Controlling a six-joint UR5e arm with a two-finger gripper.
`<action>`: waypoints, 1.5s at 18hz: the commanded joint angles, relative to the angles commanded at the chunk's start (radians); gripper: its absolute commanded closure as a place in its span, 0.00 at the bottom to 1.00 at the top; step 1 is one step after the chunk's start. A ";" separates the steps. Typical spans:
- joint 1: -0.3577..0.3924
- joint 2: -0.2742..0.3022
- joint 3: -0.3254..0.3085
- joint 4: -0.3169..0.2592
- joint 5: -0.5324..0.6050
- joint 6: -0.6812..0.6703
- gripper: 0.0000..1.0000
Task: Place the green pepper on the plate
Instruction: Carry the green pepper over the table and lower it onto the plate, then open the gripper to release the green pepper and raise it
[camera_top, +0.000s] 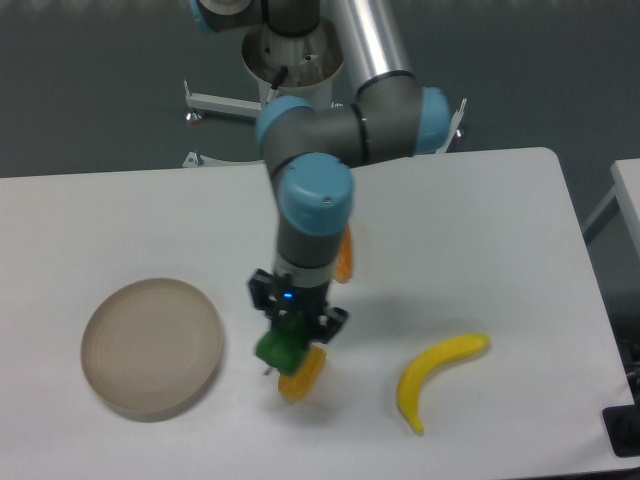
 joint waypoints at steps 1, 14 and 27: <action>-0.014 0.002 -0.020 0.031 -0.006 -0.003 0.62; -0.154 -0.031 -0.135 0.253 -0.003 -0.287 0.62; -0.167 -0.069 -0.135 0.255 0.001 -0.252 0.61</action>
